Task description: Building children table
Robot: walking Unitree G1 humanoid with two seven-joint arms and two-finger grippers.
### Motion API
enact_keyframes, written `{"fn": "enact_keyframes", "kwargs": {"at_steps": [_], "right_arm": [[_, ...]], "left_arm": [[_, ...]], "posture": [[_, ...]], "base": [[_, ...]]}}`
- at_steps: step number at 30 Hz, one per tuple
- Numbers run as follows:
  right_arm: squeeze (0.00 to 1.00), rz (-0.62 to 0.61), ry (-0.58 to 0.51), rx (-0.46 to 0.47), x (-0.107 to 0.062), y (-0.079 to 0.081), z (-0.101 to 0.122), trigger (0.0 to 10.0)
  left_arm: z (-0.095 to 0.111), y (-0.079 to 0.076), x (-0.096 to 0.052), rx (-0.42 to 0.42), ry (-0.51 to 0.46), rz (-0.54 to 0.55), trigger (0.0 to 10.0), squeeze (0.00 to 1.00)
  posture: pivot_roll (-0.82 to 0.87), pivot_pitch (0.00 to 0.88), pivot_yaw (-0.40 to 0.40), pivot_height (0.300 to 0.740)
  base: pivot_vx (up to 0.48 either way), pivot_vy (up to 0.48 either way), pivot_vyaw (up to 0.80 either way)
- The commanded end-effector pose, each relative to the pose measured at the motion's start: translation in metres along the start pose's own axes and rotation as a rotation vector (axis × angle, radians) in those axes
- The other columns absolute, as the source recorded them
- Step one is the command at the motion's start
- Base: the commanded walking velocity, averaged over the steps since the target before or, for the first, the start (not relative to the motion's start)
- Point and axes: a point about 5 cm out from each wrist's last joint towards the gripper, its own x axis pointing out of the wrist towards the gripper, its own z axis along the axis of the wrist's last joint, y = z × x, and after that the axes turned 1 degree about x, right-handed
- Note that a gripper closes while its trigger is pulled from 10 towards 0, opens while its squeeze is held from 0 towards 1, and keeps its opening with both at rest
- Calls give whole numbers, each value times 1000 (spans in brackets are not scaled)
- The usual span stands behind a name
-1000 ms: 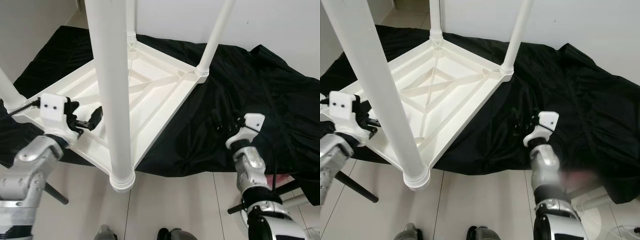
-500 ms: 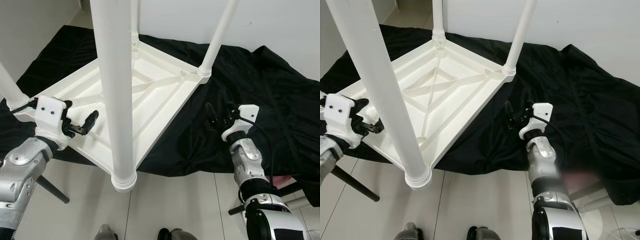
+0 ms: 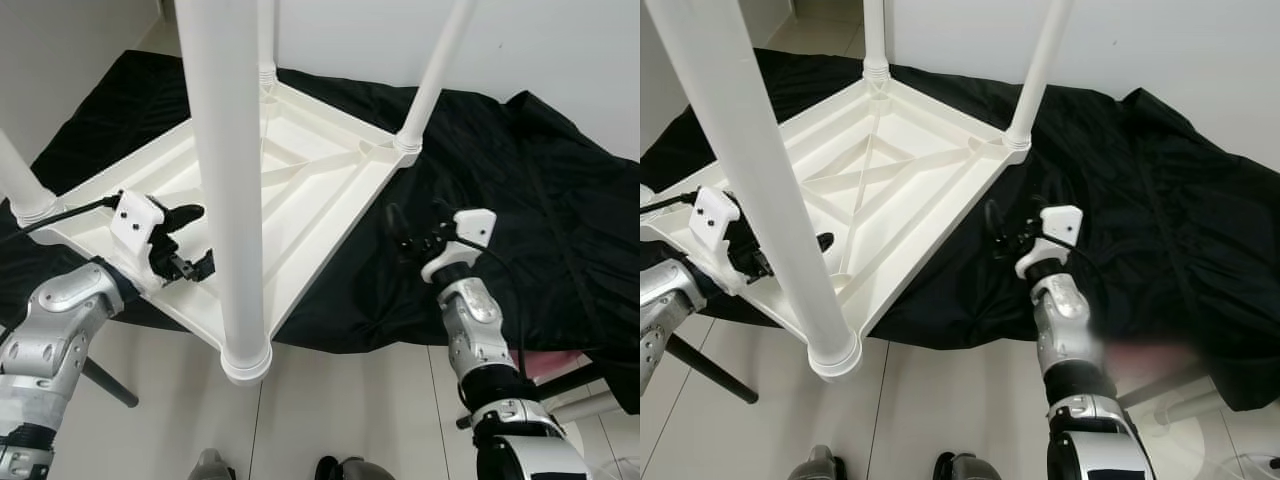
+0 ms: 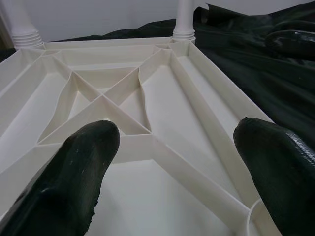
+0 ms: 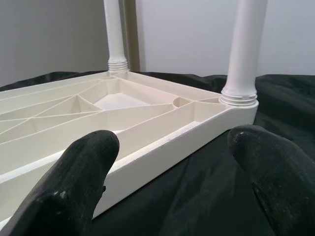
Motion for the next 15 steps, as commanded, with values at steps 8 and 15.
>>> {"fn": "enact_keyframes", "kwargs": {"at_steps": [8, 15], "right_arm": [[0, 16, 38, -35, -4, -6, -2, 10000], [0, 24, 38, -52, -2, -6, 0, 10000]], "left_arm": [[-12, 7, -15, 102, 67, 21, 10000, 0], [-27, 22, -27, 205, 259, -60, 10000, 0]], "posture": [[98, 113, -92, 740], [95, 107, -89, 740]], "base": [[0, 0, 0], [0, 0, 0]]}}
